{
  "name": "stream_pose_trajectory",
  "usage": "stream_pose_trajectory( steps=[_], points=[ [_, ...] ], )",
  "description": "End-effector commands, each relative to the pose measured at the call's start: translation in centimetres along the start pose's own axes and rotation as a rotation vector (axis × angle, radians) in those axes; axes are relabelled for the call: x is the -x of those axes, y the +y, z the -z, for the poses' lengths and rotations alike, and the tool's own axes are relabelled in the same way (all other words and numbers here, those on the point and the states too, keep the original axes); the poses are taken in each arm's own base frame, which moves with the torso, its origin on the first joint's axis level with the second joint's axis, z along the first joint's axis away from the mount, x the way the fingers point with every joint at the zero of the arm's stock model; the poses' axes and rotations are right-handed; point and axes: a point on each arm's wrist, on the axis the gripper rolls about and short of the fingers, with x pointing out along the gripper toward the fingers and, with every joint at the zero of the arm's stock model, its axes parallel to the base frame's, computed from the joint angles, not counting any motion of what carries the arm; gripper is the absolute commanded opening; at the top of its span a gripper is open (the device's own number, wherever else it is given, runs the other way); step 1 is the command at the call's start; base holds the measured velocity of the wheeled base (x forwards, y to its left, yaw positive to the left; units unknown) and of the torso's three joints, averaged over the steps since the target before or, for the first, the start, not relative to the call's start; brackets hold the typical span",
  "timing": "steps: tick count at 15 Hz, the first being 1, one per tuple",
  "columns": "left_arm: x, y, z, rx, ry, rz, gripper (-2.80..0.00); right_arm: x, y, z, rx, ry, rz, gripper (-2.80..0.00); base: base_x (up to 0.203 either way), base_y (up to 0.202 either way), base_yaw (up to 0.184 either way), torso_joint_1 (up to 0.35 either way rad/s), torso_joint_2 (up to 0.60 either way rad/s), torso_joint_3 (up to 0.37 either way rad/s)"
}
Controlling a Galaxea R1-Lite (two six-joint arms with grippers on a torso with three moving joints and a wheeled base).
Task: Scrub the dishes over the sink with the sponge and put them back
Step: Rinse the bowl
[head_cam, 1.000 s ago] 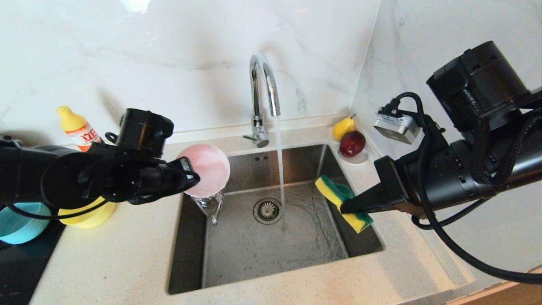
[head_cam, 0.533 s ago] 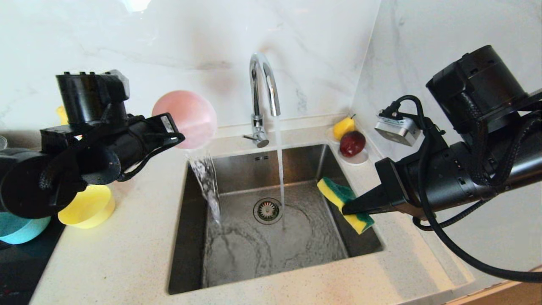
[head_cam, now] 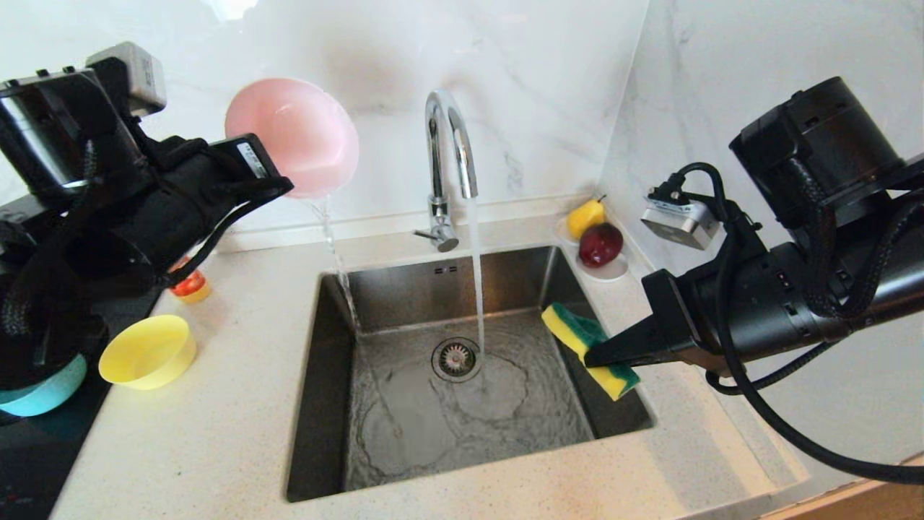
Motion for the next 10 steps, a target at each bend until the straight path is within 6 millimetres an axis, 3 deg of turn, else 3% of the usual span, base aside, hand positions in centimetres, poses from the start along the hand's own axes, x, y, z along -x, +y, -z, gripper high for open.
stream_pose_trajectory(
  steps=[1,5,10],
  points=[
    [1.5,0.1,-2.3,0.021,-0.063,0.049,-2.80,0.1,0.0,0.1,-0.004,0.004,-0.002,-2.80,0.000,0.000,0.000,0.000,0.00,0.000],
    [2.9,0.2,-4.2,-0.008,-0.136,0.101,-2.80,0.0,0.0,0.1,-0.004,0.009,-0.008,-2.80,0.000,0.000,0.000,0.000,0.00,0.000],
    [2.9,0.0,-5.2,-0.018,-0.175,0.136,-2.80,-0.2,-0.1,0.2,-0.008,0.022,-0.011,-2.80,0.000,0.000,0.000,0.000,0.00,0.000]
  ],
)
